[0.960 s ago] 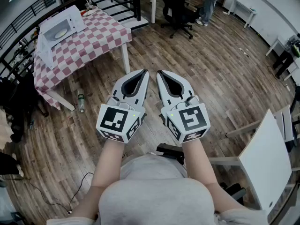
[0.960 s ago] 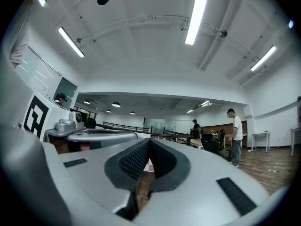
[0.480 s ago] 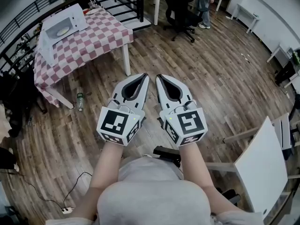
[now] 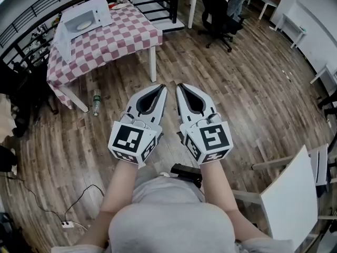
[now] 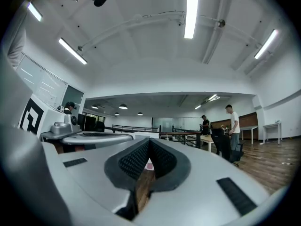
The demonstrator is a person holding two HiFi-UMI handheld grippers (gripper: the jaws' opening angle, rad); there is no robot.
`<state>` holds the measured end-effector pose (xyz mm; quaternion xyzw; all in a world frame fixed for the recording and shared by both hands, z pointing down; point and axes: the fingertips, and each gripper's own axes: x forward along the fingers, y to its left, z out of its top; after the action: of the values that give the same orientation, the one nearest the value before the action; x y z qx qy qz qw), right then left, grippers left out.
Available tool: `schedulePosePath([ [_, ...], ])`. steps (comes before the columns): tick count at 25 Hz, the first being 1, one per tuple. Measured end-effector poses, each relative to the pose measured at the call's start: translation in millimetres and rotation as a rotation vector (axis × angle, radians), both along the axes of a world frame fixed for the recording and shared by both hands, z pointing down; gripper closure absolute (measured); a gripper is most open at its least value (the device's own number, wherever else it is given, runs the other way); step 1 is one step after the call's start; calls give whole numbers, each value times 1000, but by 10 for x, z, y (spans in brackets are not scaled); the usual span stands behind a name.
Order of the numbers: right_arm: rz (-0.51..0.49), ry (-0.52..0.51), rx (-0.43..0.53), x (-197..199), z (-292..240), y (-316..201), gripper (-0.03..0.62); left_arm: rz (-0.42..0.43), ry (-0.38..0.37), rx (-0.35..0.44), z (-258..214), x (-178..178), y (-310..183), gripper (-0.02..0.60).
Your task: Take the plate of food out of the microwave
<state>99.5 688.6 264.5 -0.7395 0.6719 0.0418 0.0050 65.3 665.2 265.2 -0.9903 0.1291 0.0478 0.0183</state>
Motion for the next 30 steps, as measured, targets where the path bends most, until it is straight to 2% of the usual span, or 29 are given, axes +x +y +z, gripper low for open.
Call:
schedulePosePath([
  [16, -114, 15, -15, -367, 30, -656, 569, -137, 13, -43, 64, -400, -675, 581],
  [30, -200, 20, -37, -892, 142, -1463, 569, -238, 11, -68, 142, -971, -1513, 581],
])
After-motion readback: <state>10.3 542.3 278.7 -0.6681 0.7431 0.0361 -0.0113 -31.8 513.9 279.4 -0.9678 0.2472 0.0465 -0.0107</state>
